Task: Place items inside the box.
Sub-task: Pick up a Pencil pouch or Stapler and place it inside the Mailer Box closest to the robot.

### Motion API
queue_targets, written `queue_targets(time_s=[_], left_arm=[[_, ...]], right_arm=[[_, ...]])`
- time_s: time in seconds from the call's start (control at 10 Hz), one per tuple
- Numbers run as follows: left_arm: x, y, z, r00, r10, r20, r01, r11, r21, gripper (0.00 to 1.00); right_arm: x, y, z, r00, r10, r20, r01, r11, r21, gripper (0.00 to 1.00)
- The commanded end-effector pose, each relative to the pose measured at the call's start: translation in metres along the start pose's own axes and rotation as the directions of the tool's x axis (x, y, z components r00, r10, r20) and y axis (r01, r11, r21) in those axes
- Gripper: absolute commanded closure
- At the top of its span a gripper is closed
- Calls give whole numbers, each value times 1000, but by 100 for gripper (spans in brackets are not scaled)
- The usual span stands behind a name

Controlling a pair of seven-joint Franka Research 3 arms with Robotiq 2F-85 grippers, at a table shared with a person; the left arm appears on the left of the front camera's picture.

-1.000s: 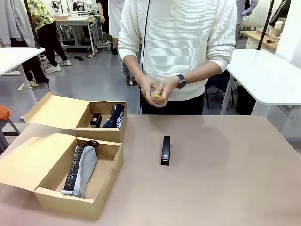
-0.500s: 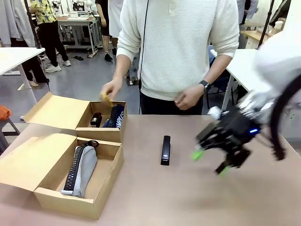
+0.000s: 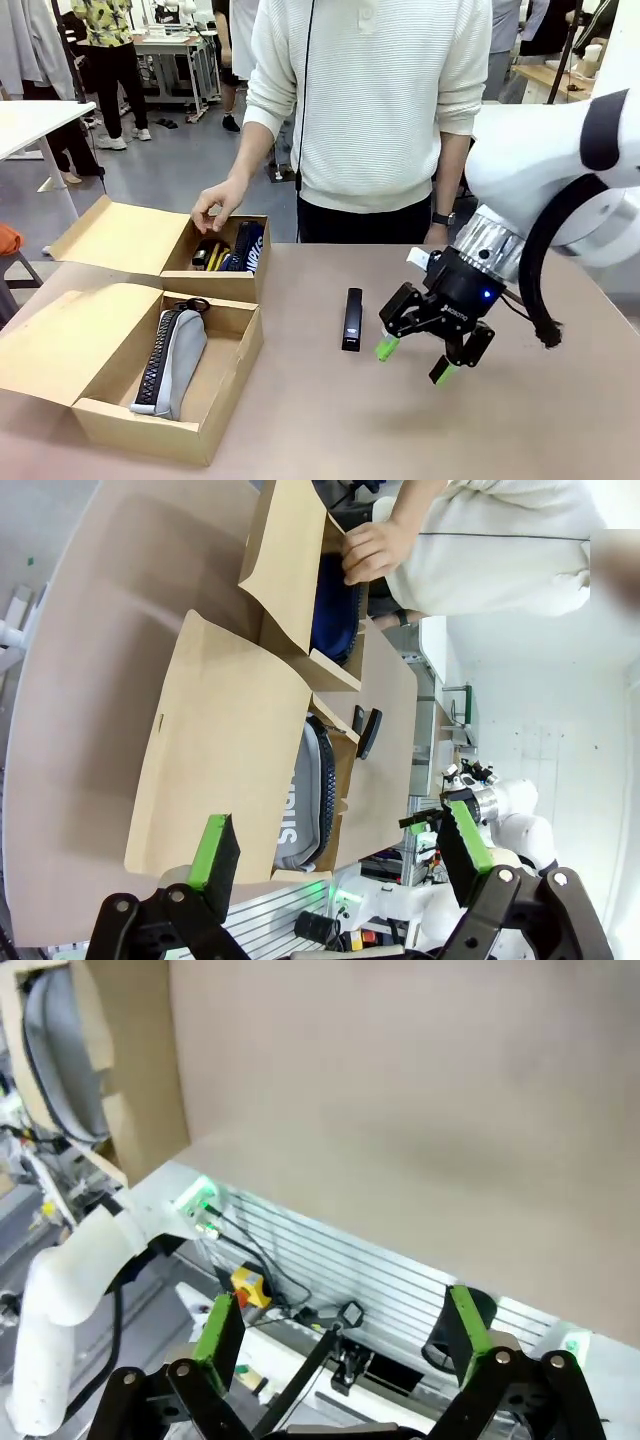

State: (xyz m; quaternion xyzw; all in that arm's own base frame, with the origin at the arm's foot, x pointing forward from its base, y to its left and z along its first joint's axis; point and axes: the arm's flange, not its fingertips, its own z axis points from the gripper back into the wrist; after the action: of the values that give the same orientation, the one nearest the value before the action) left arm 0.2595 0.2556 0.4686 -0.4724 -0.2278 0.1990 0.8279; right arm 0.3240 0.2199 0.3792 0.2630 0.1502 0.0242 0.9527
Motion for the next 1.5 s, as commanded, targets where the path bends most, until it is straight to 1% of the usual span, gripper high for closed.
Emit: queue_targets(time_s=[0.0,0.1,0.2,0.3,0.5,0.6,0.7,0.9,1.0,1.2,1.4], left_arm=[[-1,0,1,1000,-15,1,15,1000,-14,0],[-1,0,1,1000,-15,1,15,1000,-14,0],[-1,0,1,1000,-15,1,15,1000,-14,0],[-1,0,1,1000,-15,1,15,1000,-14,0],[-1,0,1,1000,-15,1,15,1000,-14,0],[-1,0,1,1000,-15,1,15,1000,-14,0],[-1,0,1,1000,-15,1,15,1000,-14,0],[-1,0,1,1000,-15,1,15,1000,-14,0],[-1,0,1,1000,-15,1,15,1000,-14,0],[-1,0,1,1000,-15,1,15,1000,-14,0],[-1,0,1,1000,-15,1,15,1000,-14,0]], right_arm=[[1,29,-24,989,-65,136,85,985,-148,0],[20,56,-32,982,-69,176,104,974,-201,0],[41,73,-35,985,-74,153,110,964,-241,0],[61,85,-40,976,-125,176,167,954,-249,0],[96,103,-51,938,-190,288,267,929,-257,0],[114,107,-52,924,-213,318,299,920,-253,0],[128,110,-57,921,-215,323,307,914,-266,0],[147,109,-63,886,-269,377,388,876,-286,0],[154,105,-65,888,-278,365,390,876,-284,0],[167,99,-74,885,-281,372,404,860,-312,0],[172,94,-75,882,-283,376,411,852,-323,0]])
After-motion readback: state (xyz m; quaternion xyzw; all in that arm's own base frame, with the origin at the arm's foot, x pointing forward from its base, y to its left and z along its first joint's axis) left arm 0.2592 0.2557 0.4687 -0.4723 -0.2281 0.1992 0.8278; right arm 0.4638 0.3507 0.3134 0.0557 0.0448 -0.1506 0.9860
